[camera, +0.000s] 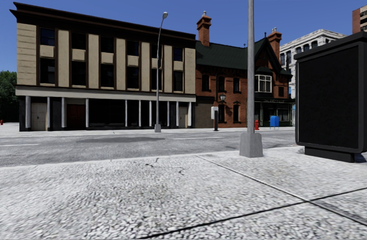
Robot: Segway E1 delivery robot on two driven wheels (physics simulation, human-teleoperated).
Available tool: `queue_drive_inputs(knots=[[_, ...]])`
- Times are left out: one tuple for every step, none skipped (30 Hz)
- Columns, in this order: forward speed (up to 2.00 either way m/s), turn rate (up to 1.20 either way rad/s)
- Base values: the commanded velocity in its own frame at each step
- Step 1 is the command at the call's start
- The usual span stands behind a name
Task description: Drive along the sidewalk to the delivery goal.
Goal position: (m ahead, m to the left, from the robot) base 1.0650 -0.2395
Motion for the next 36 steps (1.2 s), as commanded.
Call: queue_drive_inputs(knots=[[0.86,0.00],[0.86,0.00],[0.86,0.00],[0.86,0.00],[0.86,0.00],[0.86,0.00],[0.86,0.00],[0.86,0.00],[0.86,0.00],[0.86,0.00],[0.86,0.00],[0.86,0.00],[0.86,0.00],[0.86,0.00],[0.86,0.00],[0.86,0.00],[0.86,0.00],[0.86,0.00],[0.86,0.00],[0.86,0.00],[0.86,0.00],[0.84,0.00],[0.14,0.00],[0.00,0.00],[0.00,0.00],[0.00,0.00],[0.00,0.00],[0.00,0.00],[0.00,0.00],[0.00,0.00],[0.00,0.00],[0.00,0.00],[0.00,0.00],[0.00,0.00],[0.00,0.00],[0.00,0.00]])
